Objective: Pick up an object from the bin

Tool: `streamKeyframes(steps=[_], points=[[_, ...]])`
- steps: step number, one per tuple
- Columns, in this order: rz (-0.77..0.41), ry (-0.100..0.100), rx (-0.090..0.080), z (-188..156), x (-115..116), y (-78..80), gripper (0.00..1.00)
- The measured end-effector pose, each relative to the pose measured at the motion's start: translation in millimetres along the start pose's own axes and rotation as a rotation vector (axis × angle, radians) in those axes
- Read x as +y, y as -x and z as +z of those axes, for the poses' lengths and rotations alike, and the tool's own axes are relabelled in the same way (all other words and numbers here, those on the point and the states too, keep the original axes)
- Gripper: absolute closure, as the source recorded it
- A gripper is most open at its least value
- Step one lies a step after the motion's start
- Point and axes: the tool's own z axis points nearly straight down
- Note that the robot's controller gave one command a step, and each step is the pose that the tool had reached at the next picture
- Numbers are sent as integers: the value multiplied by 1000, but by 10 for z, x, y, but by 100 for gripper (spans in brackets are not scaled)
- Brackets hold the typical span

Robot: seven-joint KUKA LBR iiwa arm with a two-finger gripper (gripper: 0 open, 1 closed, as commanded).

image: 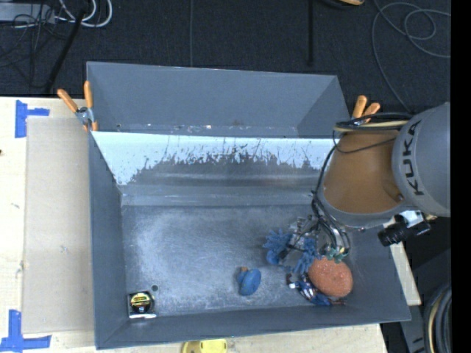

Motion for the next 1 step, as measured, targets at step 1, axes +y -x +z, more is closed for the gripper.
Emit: streamKeyframes(steps=[1], points=[[8,4,-19,-55,-118,214,100]])
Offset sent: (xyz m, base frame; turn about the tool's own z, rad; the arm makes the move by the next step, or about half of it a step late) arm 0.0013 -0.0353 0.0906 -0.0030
